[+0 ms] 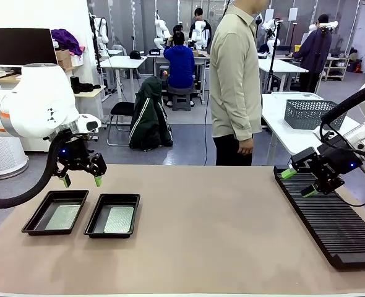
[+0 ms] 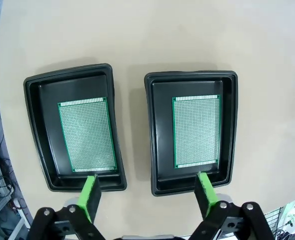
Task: Inspect and transfer BCBs to ESD trays.
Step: Pick up the ESD tray and place it on the left side of the table.
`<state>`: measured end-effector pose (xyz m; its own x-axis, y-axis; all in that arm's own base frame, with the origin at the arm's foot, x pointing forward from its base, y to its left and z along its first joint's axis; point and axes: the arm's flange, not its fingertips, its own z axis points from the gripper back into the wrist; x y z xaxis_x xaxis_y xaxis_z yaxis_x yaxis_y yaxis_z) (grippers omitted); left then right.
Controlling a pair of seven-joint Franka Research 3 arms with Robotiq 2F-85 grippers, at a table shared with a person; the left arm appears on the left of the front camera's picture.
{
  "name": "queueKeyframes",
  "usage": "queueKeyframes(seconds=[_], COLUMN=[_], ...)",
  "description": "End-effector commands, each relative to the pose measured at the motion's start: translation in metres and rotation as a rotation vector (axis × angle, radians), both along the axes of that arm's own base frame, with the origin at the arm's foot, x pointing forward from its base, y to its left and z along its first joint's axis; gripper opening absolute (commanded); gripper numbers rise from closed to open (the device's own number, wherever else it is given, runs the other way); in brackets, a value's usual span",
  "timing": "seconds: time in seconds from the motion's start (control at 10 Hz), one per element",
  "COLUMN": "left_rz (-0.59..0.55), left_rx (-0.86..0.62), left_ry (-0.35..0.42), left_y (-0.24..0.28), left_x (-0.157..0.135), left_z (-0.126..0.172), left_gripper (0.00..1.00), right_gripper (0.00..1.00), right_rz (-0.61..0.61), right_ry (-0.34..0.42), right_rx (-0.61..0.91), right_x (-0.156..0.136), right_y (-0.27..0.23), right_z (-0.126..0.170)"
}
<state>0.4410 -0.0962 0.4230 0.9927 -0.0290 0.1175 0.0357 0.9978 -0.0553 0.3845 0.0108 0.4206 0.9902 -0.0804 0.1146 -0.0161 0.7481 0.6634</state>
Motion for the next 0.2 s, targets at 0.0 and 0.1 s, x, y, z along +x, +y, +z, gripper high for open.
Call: queueKeyframes(seconds=[0.0,0.1], left_rz=[0.005,0.005], left_rx=[-0.004,-0.004], left_ry=[-0.002,-0.002], left_y=[0.0015,0.0015], left_x=[-0.0005,-0.0005], left_z=[-0.0013,-0.0013], left_gripper=[1.00,1.00], right_gripper=[1.00,1.00], right_rz=[-0.007,-0.007], right_ry=[0.003,0.003], right_rx=[0.008,0.008], right_x=[-0.0003,-0.0003], right_y=[0.0011,0.0011], right_z=[-0.0011,-0.0011])
